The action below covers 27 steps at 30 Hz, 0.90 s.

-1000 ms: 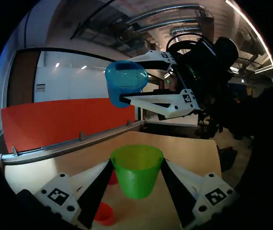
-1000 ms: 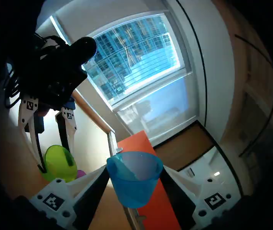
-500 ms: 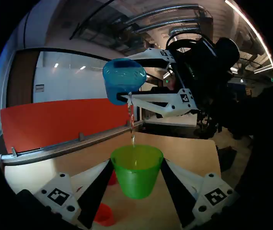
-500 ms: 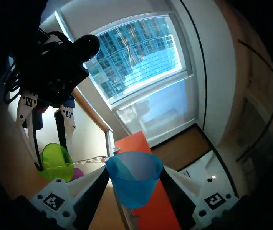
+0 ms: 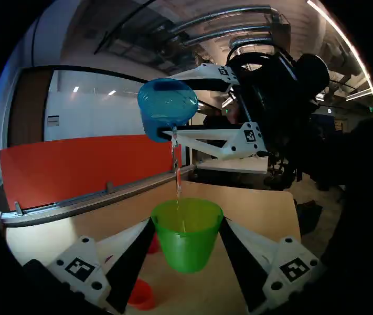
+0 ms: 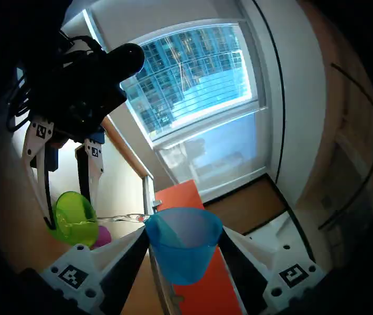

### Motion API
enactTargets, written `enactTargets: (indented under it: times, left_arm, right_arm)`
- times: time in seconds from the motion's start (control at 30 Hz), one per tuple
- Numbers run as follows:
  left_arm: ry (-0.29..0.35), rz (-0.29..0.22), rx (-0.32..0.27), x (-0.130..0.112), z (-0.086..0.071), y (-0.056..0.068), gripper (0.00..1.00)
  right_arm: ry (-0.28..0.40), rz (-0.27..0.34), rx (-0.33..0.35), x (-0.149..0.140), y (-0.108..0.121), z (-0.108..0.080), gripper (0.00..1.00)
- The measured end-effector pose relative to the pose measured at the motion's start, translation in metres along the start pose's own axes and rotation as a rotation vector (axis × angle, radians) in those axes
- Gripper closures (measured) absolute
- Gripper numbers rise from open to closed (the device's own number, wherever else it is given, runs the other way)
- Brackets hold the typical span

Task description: Pour water

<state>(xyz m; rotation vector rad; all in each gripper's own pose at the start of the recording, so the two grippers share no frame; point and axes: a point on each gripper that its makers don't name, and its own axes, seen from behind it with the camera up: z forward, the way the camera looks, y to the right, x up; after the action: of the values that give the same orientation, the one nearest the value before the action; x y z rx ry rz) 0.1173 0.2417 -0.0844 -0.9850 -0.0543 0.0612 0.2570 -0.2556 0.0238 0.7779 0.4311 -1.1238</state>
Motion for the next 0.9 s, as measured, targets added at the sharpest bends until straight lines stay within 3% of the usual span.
enactTargets:
  times: [0.9]
  left_arm:
    - [0.005,-0.004,-0.013,0.0044,-0.0023,0.0061,0.14]
  right_arm:
    - [0.004,-0.124,-0.016,0.0077,0.0070,-0.0009,0.09]
